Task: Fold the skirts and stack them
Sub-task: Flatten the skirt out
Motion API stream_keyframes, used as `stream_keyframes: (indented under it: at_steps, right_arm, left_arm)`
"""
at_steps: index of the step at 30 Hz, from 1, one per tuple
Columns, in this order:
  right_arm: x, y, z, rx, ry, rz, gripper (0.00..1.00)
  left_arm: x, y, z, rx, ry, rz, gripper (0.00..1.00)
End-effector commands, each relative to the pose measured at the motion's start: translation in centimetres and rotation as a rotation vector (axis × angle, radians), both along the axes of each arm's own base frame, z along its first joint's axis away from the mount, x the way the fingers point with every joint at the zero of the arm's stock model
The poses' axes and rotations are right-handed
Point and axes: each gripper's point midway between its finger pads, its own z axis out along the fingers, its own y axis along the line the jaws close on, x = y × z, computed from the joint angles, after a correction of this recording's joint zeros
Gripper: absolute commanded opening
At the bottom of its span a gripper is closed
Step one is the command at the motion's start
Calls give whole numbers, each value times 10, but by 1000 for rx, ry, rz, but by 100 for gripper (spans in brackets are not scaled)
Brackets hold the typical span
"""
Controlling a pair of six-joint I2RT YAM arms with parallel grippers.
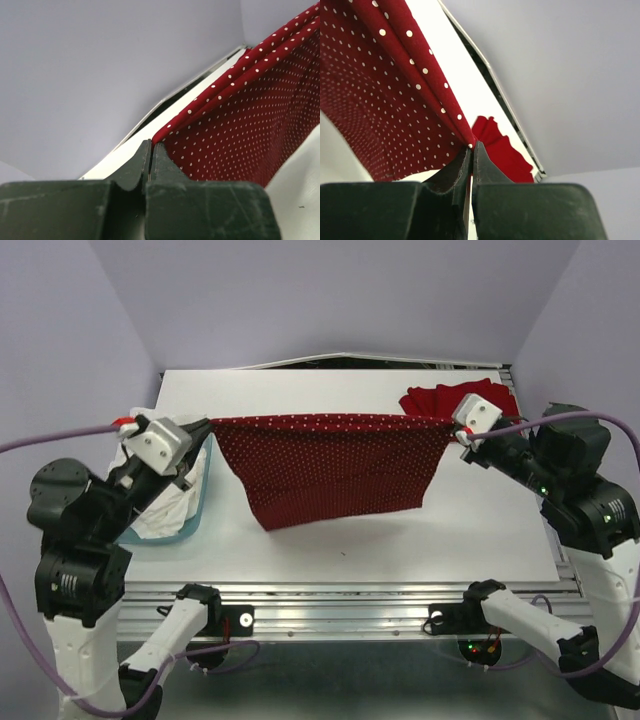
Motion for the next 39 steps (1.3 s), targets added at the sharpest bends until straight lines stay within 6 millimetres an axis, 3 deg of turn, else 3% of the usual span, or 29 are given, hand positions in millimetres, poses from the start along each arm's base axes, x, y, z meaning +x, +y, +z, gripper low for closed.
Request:
stream_keyframes:
  at_steps: [1, 3, 6, 7, 8, 9, 10, 11, 12, 15, 16, 20, 24, 25, 27, 30, 31, 34, 39]
  right_arm:
    - [-25, -17, 3, 21, 41, -43, 1]
    - [-27, -13, 5, 22, 52, -20, 1]
    - [-24, -9, -22, -23, 123, 3, 1]
    - [-21, -8, -34, -41, 145, 10, 1]
    - [-17, -5, -66, -72, 216, 13, 1]
    - [-15, -3, -83, -86, 246, 22, 1]
    - [-9, -1, -118, -119, 305, 23, 1]
    - [-6, 0, -113, -115, 279, 26, 1]
    - [1, 1, -148, -145, 329, 18, 1]
    - [18, 1, -208, -191, 397, -12, 1]
    - [25, 1, -224, -200, 418, -26, 1]
    - [53, -1, -262, -237, 440, -92, 1]
    - [74, 4, -278, -239, 455, -123, 1]
    - [79, 5, -280, -239, 455, -129, 1]
    - [91, 6, -290, -249, 459, -147, 1]
    - [105, 8, -299, -254, 467, -170, 1]
    - [112, 10, -311, -264, 490, -176, 1]
    - [131, 12, -322, -280, 513, -212, 1]
    - [164, 13, -337, -295, 519, -272, 1]
  left_arm:
    - [-32, 14, 39, -55, -121, 48, 0]
    - [-32, 13, 37, -55, -100, 40, 0]
    - [-23, 3, 17, -28, -19, -10, 0]
    - [-15, -5, -5, -12, 44, -47, 0]
    - [-9, -9, -19, 5, 77, -65, 0]
    - [-4, -11, -35, 17, 116, -77, 0]
    - [9, -15, -68, 41, 195, -91, 0]
    - [16, -17, -89, 48, 250, -92, 0]
    - [27, -18, -124, 80, 322, -95, 0]
    - [53, -12, -176, 137, 408, -51, 0]
    - [64, -8, -207, 160, 475, -19, 0]
    - [97, 0, -242, 188, 505, 59, 0]
    - [131, 1, -248, 189, 479, 98, 0]
    - [141, 1, -259, 200, 509, 107, 0]
    - [155, 0, -257, 201, 495, 120, 0]
    - [180, 1, -273, 213, 523, 146, 0]
    - [188, 0, -270, 214, 519, 152, 0]
    - [214, -1, -295, 235, 581, 166, 0]
    - [251, -4, -308, 230, 586, 187, 0]
